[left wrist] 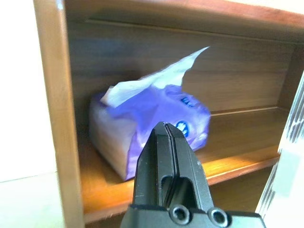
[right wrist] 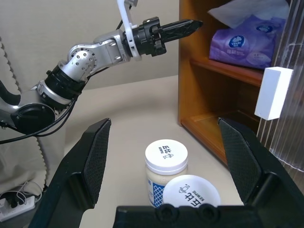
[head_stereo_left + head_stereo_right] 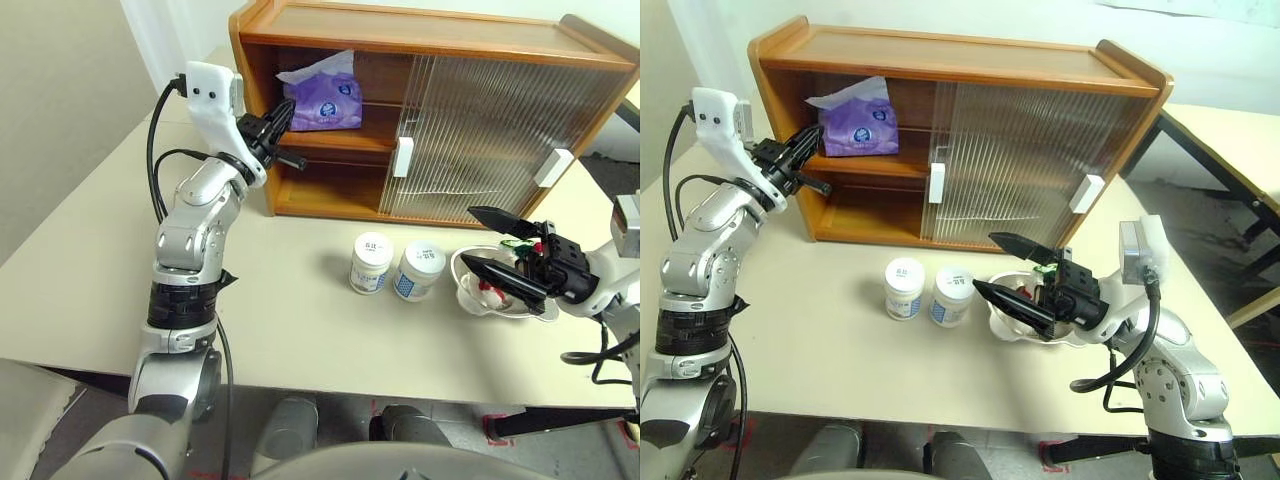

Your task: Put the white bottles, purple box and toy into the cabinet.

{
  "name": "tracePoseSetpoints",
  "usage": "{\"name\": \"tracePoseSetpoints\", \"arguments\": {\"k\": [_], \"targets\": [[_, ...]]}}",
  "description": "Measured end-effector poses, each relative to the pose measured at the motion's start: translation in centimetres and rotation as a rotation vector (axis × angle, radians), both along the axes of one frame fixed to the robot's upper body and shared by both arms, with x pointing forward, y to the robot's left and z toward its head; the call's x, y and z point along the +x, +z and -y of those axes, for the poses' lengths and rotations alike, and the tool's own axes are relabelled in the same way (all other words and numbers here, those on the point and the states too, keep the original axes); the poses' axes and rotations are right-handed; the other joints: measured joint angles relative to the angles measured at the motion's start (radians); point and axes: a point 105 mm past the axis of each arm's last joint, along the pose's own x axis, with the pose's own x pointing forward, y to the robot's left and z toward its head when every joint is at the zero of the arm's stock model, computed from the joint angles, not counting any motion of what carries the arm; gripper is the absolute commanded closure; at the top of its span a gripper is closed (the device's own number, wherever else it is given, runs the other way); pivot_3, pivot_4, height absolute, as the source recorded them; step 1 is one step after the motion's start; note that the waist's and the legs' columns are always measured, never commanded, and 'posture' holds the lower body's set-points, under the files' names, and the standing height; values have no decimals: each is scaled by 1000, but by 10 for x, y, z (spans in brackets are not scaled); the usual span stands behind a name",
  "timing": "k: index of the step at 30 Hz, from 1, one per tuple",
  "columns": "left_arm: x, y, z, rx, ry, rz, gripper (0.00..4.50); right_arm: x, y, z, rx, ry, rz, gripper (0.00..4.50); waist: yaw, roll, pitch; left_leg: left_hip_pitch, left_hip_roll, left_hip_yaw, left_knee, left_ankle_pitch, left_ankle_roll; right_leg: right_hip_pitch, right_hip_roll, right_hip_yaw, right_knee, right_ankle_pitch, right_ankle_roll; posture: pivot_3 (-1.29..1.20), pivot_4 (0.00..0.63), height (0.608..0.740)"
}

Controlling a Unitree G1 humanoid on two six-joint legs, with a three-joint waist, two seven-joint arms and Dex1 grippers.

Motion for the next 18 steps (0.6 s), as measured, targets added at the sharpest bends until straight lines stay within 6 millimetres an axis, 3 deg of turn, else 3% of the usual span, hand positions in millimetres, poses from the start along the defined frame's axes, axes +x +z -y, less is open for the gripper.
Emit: {"name": "tracePoseSetpoints", "arguments": {"k": [9, 18], "targets": [[-6, -13, 2, 92, 24, 33, 4469, -1, -2, 0, -2, -1, -10, 0, -6, 0, 0, 8, 0, 0, -1, -1, 1, 6, 0, -1, 0, -4, 7, 122, 15, 740], [11, -38, 11, 135, 75, -74, 4469, -3, -3, -1, -5, -3, -17, 0, -7, 0, 1, 6, 0, 0, -2, -1, 1, 5, 0, 0, 0, -4, 7, 104, 15, 740]]}}
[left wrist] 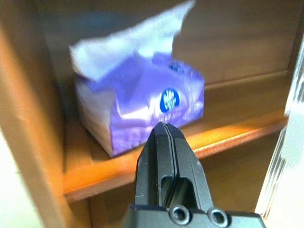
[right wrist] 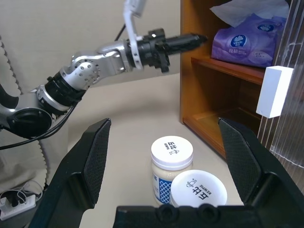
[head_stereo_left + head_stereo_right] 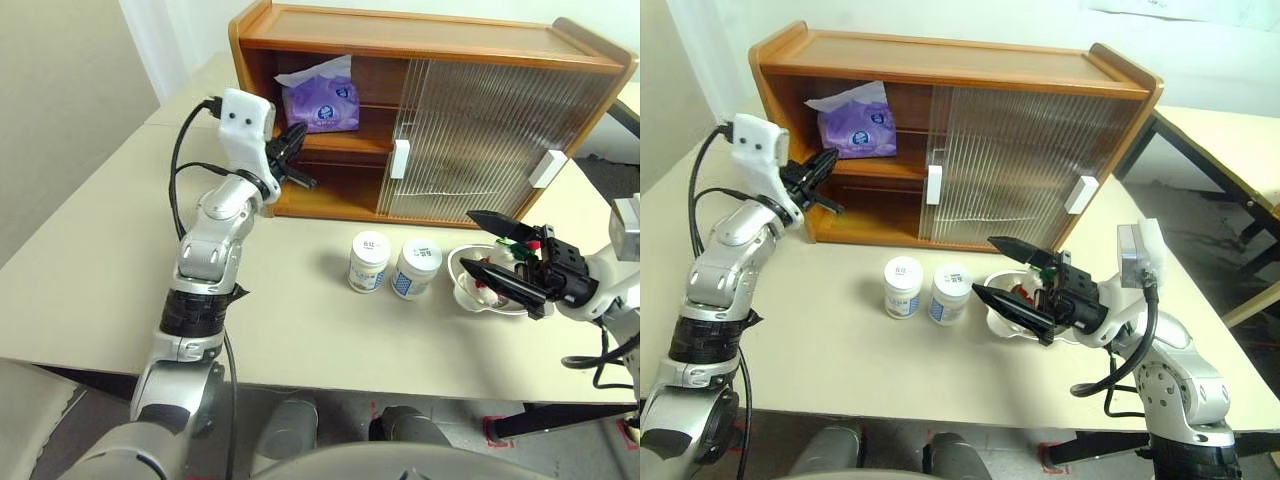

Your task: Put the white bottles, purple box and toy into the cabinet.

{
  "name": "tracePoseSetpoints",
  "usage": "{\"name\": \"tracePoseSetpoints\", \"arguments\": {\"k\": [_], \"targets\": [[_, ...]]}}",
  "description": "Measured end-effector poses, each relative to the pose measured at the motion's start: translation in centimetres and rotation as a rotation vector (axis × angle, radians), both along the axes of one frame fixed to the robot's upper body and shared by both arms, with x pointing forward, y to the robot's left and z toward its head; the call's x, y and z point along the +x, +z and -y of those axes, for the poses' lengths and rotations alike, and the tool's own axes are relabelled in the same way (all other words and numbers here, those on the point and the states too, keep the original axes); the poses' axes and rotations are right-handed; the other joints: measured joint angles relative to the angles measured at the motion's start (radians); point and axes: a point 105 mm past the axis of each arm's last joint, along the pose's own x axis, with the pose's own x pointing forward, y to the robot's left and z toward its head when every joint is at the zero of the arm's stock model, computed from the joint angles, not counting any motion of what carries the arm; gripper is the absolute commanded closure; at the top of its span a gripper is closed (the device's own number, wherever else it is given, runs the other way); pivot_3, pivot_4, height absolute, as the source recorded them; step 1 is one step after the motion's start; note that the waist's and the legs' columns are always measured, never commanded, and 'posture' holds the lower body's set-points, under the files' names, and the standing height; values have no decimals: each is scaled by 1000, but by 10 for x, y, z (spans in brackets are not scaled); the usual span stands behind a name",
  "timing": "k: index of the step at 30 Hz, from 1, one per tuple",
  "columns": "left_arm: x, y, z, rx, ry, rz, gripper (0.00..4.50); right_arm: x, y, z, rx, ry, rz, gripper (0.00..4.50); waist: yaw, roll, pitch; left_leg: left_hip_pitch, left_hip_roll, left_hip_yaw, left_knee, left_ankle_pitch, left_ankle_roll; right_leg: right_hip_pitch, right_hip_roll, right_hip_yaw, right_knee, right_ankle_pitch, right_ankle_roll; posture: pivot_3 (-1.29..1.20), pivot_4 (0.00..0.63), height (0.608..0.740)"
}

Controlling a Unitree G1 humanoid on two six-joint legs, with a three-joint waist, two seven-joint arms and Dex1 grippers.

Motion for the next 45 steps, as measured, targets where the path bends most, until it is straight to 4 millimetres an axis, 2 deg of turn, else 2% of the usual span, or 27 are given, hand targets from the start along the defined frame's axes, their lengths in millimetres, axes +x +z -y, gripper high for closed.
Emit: {"name": "tracePoseSetpoints", "arguments": {"k": [11, 22, 28, 35, 45], "targets": [[23, -11, 11, 56, 27, -78, 4469, -2, -2, 0, -1, -11, -11, 0, -12, 0, 1, -1, 0, 0, 0, -1, 0, 0, 0, 0, -1, -2, 1, 81, 14, 740], [39, -9, 25, 79, 17, -93, 4469, -5, 0, -2, 5, -19, -9, 0, -29, 0, 1, 0, 0, 0, 0, -2, 1, 1, 0, 0, -2, -4, 3, 67, 12, 740], [46, -9, 23, 78, 33, -100, 4469, -5, 0, -2, 7, -25, -11, 0, -37, 0, 1, 0, 0, 0, 0, -2, 1, 1, 0, 0, -2, -4, 4, 67, 11, 740], [56, -8, 11, 71, 78, -104, 4469, -5, 0, -2, 7, -26, -12, 0, -38, 0, 1, 0, 0, 0, 0, -2, 1, 1, 0, 0, -2, -4, 5, 68, 6, 740], [62, -4, 13, 29, 52, -112, 4469, -5, 0, -2, 8, -25, -11, 0, -40, 0, 1, 0, -1, 0, 1, 2, 3, 2, 0, 0, -2, -1, 9, 65, 1, 740]]}}
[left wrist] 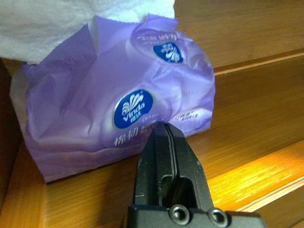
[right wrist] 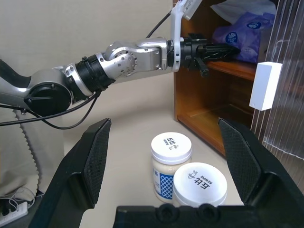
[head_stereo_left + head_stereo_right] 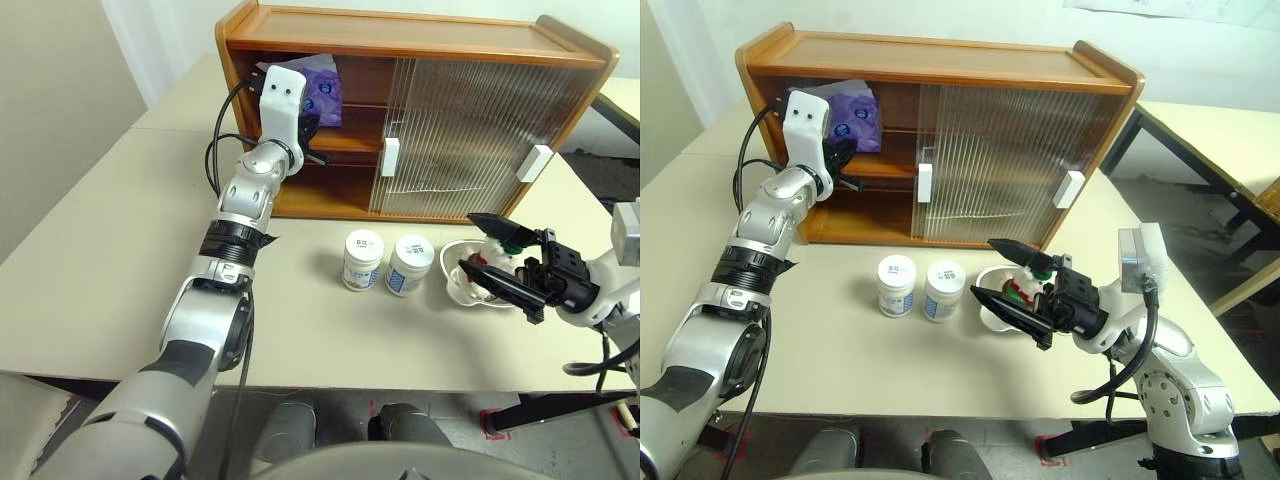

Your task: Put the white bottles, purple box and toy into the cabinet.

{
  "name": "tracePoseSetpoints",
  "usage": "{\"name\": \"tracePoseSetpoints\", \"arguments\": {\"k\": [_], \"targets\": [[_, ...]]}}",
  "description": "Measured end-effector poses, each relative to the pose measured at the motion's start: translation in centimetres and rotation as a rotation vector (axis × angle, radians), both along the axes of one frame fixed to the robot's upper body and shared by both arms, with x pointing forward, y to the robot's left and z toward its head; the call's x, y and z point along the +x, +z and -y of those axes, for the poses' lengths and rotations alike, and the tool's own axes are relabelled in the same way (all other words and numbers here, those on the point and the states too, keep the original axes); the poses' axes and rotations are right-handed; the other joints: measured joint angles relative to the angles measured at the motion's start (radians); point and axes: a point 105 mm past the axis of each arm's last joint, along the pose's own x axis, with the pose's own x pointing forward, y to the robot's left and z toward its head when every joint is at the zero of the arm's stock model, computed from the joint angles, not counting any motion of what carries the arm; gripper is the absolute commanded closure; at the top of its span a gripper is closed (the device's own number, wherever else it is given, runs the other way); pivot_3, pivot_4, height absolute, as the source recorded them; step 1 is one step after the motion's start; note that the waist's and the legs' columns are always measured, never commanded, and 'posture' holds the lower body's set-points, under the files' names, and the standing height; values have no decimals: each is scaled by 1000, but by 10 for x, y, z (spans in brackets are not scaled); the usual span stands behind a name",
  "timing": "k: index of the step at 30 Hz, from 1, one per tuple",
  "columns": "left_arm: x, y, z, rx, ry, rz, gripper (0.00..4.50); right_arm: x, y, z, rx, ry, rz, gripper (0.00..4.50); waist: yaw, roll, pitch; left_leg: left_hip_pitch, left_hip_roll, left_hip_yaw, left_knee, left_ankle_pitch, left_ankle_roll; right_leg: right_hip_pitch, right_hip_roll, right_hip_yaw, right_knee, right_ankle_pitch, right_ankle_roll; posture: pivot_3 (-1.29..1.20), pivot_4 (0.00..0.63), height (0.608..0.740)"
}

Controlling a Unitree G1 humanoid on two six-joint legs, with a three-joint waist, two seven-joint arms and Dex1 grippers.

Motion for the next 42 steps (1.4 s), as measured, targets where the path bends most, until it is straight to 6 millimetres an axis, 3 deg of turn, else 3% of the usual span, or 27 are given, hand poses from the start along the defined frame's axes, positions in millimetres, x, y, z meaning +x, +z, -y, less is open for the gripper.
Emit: {"name": "tracePoseSetpoints", "arguments": {"k": [4, 7, 13, 18, 28, 34, 42], "targets": [[-14, 13, 0, -55, -67, 25, 4469, 0, 0, 0, 0, 1, 1, 0, -5, 0, 0, -1, -1, 0, -1, 0, 0, -1, 0, 0, -1, 0, 0, 84, 1, 740], [-27, 13, -5, -71, -132, 1, 3862, 0, 0, 1, -6, 7, 1, 0, -7, 0, 0, -2, -1, 0, -1, 0, -1, -2, 0, 0, -1, -2, -3, 104, 4, 740], [-52, 31, -11, -95, -326, 45, 1847, 3, 3, 4, -14, 29, 13, 0, 10, 1, 0, -4, -1, 0, -1, -1, -4, -3, 0, 1, -1, 0, -13, 127, 13, 740], [-76, 24, -23, -81, -492, 18, 128, 4, 3, 6, -25, 44, 4, 0, 24, 1, 0, -4, 0, -1, -1, -3, -6, -5, 0, 1, 2, -2, -17, 128, 18, 740], [-114, -12, -33, -46, -718, -92, 33, 3, 2, 7, -40, 58, -6, 0, 32, 1, -1, -8, 1, -3, -1, -5, -5, -10, 0, 1, 3, -3, -19, 113, 19, 740], [-134, -53, -17, 37, -876, -166, 33, 3, 2, 7, -40, 56, -9, 0, 31, 2, -1, -12, 2, -4, -1, -5, -5, -14, 0, 1, 3, -3, -19, 97, 22, 740], [-146, -87, -8, 167, -996, -200, 33, -1, 0, 6, -48, 51, -21, 0, 22, 4, -2, -16, 3, -14, -1, -5, -5, -18, 0, 1, 3, -2, -19, 74, 24, 740]]}}
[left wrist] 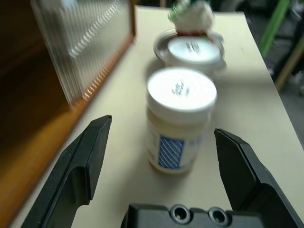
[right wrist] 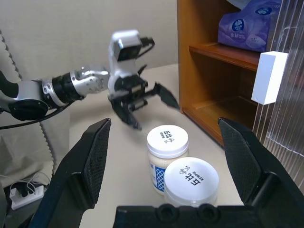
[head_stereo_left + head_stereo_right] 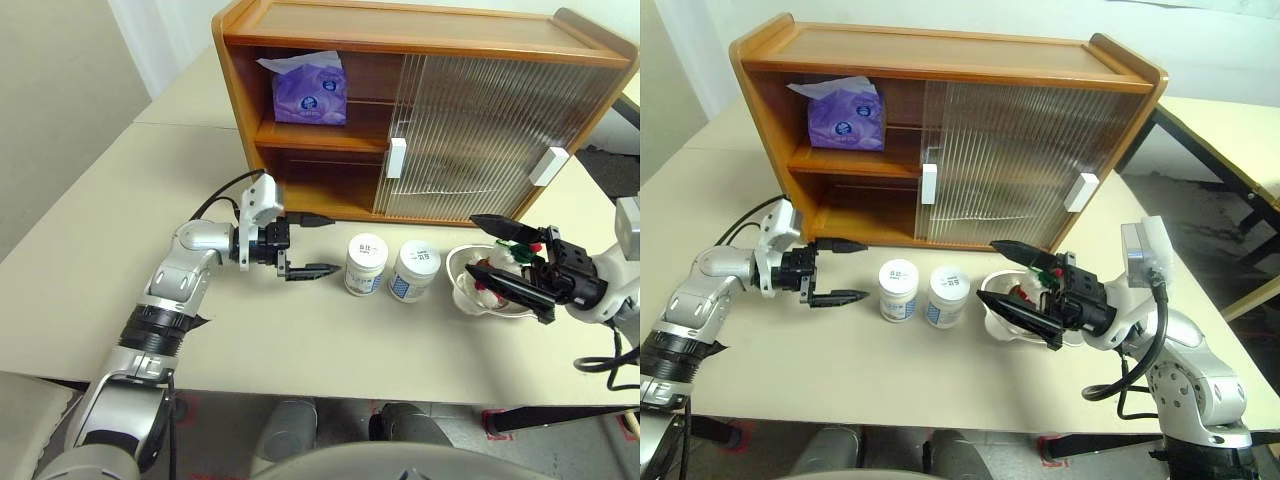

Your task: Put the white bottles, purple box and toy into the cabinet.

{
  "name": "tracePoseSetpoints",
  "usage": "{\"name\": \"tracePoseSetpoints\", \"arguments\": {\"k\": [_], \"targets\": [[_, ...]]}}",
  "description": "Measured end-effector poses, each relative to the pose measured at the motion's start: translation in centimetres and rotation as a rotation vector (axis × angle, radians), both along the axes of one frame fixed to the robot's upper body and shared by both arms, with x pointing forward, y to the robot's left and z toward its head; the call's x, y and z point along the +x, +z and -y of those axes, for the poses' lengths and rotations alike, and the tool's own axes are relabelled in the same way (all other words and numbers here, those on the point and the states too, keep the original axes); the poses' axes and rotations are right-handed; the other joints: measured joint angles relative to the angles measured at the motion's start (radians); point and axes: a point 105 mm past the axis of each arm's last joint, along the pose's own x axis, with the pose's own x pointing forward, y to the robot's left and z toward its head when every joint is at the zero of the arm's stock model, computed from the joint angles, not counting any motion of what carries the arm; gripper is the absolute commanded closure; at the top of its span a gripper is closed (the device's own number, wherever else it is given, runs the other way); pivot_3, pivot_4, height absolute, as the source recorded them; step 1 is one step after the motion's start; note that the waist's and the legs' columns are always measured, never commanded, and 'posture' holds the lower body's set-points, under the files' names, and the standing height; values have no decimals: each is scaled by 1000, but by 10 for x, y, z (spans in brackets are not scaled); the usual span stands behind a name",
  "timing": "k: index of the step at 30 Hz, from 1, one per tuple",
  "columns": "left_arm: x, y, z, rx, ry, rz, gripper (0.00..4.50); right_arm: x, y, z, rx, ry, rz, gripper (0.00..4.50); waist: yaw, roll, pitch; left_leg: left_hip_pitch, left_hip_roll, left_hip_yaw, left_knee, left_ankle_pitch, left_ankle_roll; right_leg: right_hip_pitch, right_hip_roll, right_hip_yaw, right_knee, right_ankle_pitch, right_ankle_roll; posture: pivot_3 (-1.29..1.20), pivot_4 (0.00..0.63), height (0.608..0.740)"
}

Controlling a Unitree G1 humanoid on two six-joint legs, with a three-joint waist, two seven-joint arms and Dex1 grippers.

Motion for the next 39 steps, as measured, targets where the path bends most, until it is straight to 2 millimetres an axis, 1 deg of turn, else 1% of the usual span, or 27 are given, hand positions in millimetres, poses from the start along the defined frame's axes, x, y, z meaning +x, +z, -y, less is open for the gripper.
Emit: {"name": "tracePoseSetpoints", "arguments": {"k": [8, 12, 17, 22, 25, 30, 33, 35, 39], "targets": [[-1, -31, 3, 69, -17, -42, 33, -4, 1, -1, -10, -1, 1, 0, -16, 1, 0, -1, 0, -3, 0, 0, 1, 0, 0, -1, 0, -3, 6, 54, 31, 740], [-1, -44, 12, 77, -34, -59, 33, -4, 3, 2, -16, -21, 4, 0, -20, 2, 0, -1, -1, -4, 0, -1, 1, 0, 0, 0, -1, -3, 7, 46, 36, 740], [-1, -52, 26, 85, -64, -65, 33, -5, 3, 2, -20, -25, 3, 0, -27, 3, 0, -2, -1, -3, 0, -1, 1, 0, 0, -1, -1, -5, 12, 34, 34, 740], [-3, -63, 30, 104, -77, -90, 33, -6, 3, 1, -23, -28, 2, 0, -36, 4, 0, -2, -1, -3, 0, -1, 1, 0, 0, -2, -1, -5, 15, 26, 34, 740], [-1, -72, 31, 121, -61, -108, 33, -8, 4, 0, -25, -25, 8, 0, -39, 5, 0, -2, -1, -3, 0, -1, 2, 0, 0, -2, -2, -5, 17, 26, 32, 740], [-1, -74, 41, 95, -70, -115, 33, -8, 4, 1, -32, -29, 2, 0, -40, 5, 0, -2, -2, -3, 0, -1, 2, 1, 0, -2, -2, -5, 18, 26, 31, 740], [-2, -75, 46, 75, -67, -122, 701, -9, 4, 1, -49, -20, -3, 0, -40, 5, 0, -2, -2, -2, 0, -1, 2, 1, 0, -2, -2, -5, 19, 32, 30, 740], [-2, -74, 48, 58, -66, -123, 1307, -11, 2, 2, -60, -5, -9, 0, -40, 6, 0, -2, -2, -1, 0, -1, 2, 1, 0, -2, -2, -6, 19, 34, 30, 740], [-2, -74, 48, 57, -68, -127, 1349, -12, 1, 2, -61, 6, -12, 0, -41, 6, 0, -2, -2, 1, 0, -1, 2, 1, 0, -2, -2, -6, 20, 39, 32, 740]]}}
